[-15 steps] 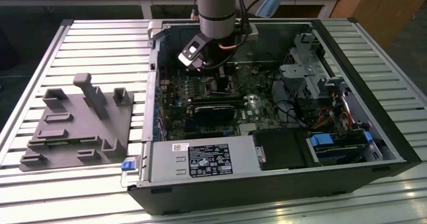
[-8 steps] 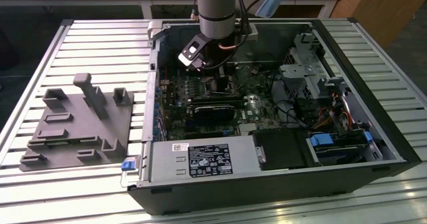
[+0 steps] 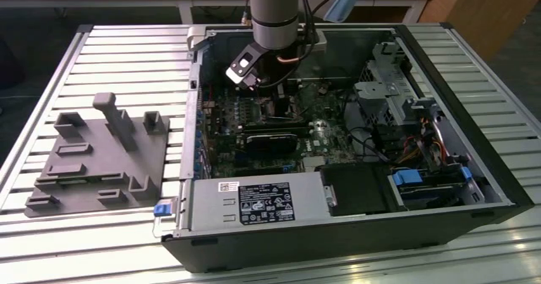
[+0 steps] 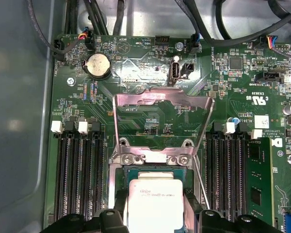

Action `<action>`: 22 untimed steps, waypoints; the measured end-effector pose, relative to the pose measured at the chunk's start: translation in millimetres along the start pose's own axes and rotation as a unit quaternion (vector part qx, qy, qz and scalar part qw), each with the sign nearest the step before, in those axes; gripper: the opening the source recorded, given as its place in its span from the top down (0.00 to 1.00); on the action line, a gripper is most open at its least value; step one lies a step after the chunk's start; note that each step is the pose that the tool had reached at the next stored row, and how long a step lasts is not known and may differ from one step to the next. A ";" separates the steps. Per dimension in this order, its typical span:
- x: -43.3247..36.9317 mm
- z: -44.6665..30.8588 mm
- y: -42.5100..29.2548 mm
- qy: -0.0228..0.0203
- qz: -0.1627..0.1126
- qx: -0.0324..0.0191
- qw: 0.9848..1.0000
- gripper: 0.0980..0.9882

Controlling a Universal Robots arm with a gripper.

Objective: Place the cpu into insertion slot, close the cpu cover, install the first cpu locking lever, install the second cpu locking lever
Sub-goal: 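Place the cpu into insertion slot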

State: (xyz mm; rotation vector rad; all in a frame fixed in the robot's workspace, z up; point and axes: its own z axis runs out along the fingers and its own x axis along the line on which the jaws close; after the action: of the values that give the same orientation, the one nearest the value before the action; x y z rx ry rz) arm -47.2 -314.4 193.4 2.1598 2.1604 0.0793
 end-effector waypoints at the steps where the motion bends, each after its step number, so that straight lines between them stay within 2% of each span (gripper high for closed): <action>1: 0.0 0.1 0.0 0.000 0.000 0.000 1.000 0.51; 3: 0.0 0.1 0.0 0.000 0.000 0.000 1.000 0.49; 4: 0.0 0.1 0.0 0.000 0.000 0.000 1.000 0.42; 12: 0.0 -1.1 0.1 0.000 0.000 0.000 1.000 0.42; 22: -0.4 -15.7 1.6 0.000 0.000 -0.001 1.000 0.42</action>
State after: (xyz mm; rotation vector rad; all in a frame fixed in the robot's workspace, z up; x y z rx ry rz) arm -47.2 -314.4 209.3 2.1590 2.1596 0.0809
